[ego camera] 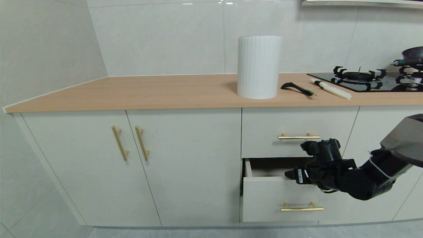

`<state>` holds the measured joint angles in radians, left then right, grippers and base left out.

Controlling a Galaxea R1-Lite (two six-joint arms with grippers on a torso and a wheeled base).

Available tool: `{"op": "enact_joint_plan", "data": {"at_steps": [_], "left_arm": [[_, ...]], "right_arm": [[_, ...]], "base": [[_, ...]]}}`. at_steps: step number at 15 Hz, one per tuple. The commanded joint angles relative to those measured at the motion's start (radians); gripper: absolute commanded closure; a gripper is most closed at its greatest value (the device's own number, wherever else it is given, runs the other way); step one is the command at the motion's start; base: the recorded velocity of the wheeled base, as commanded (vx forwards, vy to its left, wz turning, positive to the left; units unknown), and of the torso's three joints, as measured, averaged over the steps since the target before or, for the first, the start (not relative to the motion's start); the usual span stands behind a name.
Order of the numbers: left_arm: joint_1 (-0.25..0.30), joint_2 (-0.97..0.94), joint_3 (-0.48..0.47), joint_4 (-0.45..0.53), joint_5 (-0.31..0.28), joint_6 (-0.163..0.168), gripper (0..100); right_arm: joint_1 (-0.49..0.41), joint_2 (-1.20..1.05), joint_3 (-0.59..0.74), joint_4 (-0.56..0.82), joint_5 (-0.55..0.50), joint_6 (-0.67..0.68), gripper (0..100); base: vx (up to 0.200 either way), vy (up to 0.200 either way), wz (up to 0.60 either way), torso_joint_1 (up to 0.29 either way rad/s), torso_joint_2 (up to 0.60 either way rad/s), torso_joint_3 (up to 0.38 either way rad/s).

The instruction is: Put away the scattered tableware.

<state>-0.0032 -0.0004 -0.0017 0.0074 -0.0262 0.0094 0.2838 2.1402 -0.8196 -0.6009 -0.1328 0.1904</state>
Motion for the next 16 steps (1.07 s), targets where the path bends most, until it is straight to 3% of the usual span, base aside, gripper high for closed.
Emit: {"op": "enact_joint_plan", "data": {"at_steps": [1,6,16], "left_arm": [[0.0,0.0,0.0,0.0,0.0,0.0,0],[0.0,0.0,0.0,0.0,0.0,0.0,0],[0.0,0.0,0.0,0.0,0.0,0.0,0]], "right_arm": [[0.0,0.026,-0.001,0.004,0.001,0.0,0],[0.0,0.009,0.002,0.036,0.001,-0.003,0],[0.098,-0.184,0.0,0.452,0.01,-0.023,0]], "base": [[0.0,0.0,0.0,0.0,0.0,0.0],[0.0,0.0,0.0,0.0,0.0,0.0],[0.0,0.0,0.0,0.0,0.0,0.0]]}}
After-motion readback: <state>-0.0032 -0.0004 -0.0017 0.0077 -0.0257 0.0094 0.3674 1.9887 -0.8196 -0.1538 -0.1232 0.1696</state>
